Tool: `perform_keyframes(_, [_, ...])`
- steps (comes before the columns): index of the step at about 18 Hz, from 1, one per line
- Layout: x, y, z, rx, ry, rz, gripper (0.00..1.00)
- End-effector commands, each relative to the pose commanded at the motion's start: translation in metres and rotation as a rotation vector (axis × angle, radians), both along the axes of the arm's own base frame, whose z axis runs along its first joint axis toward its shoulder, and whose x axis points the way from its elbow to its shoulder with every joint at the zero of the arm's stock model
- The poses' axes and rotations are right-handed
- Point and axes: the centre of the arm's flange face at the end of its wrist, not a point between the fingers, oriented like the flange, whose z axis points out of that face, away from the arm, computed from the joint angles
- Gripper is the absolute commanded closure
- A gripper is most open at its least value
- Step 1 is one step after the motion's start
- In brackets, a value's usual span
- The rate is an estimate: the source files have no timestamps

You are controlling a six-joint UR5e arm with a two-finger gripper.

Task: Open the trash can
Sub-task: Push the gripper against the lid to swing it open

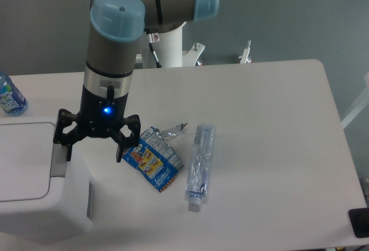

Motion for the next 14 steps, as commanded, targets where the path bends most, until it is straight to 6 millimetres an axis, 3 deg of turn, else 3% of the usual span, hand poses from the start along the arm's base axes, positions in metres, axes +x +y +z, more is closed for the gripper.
perform_keyframes(14, [0.0067, 0.0039, -0.0036, -0.005, -0.004, -0.012, 0.0])
